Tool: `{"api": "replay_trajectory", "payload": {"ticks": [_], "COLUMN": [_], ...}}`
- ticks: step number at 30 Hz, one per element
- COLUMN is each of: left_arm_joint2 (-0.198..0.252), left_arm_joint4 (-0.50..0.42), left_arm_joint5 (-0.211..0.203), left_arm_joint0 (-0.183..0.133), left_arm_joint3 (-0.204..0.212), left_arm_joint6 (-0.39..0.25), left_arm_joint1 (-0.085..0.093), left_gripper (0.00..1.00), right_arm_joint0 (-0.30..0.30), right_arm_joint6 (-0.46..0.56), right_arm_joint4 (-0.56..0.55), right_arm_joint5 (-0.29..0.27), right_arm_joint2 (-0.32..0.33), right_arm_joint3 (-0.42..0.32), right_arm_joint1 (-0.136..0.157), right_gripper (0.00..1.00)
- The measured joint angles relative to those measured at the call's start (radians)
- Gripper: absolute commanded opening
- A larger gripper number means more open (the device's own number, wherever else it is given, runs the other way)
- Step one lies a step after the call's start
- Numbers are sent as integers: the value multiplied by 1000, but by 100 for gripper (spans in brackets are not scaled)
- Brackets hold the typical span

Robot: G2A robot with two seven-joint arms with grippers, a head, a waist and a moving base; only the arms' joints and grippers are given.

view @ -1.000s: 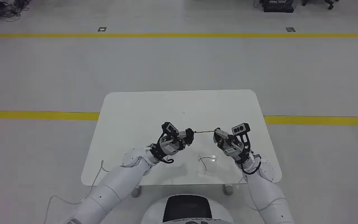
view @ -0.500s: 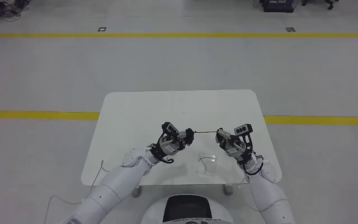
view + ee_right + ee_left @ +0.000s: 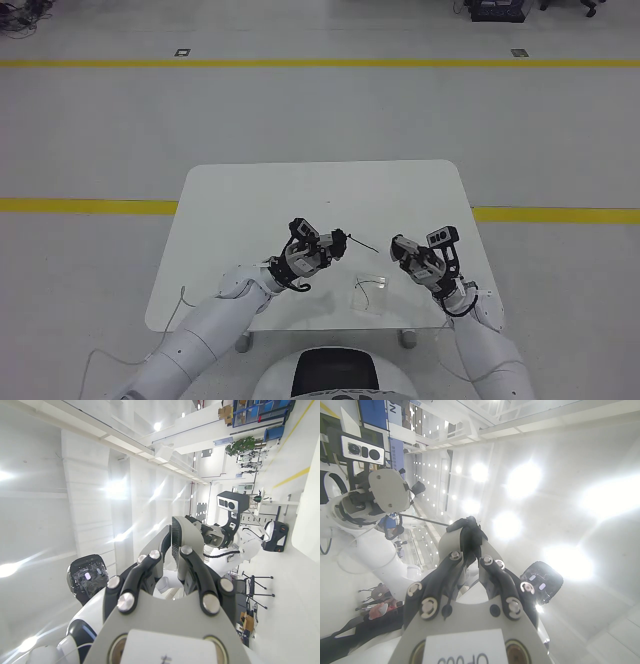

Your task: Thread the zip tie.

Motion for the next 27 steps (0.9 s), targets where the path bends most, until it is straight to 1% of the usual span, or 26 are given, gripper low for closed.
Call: {"api": "replay_trajectory", "payload": {"ticks": [6, 9, 10, 13, 15, 16, 18, 19, 23, 25, 27], "left_arm_joint2": [0, -8, -14, -36, -46, -49, -50, -50, -50, -56, -68], "left_arm_joint4": [0, 10, 5, -42, -41, -14, 56, 66, 42, 18, -22], "left_arm_joint5": [1, 31, 49, 92, 106, 103, 92, 91, 94, 104, 112], "left_arm_joint0": [0, 4, 9, 34, 45, 47, 46, 46, 47, 55, 65], "left_arm_joint3": [-2, -30, -49, -94, -120, -134, -139, -138, -142, -163, -178], "left_arm_joint6": [2, 51, 73, 113, 129, 128, 120, 119, 123, 136, 134], "left_arm_joint1": [0, 1, 3, 6, 9, 12, 15, 15, 15, 13, 14], "left_gripper": [0, 0, 0, 0, 0, 0, 0, 0, 0, 0, 0], "right_arm_joint0": [0, -6, -14, -34, -43, -45, -45, -45, -45, -51, -58], "right_arm_joint6": [-3, -41, -55, -70, -77, -81, -82, -82, -101, -127, -134], "right_arm_joint4": [-1, -69, -98, -126, -136, -140, -140, -140, -148, -157, -156], "right_arm_joint5": [-2, -8, -8, -7, -7, -7, -7, -7, -7, -7, -7], "right_arm_joint2": [0, 17, 31, 64, 78, 82, 82, 82, 81, 90, 103], "right_arm_joint3": [-3, -49, -72, -116, -130, -133, -133, -132, -142, -166, -184], "right_arm_joint1": [0, 5, 7, 6, 3, 3, 3, 3, 3, 6, 7], "right_gripper": [100, 100, 100, 100, 100, 100, 100, 100, 100, 100, 100]}}
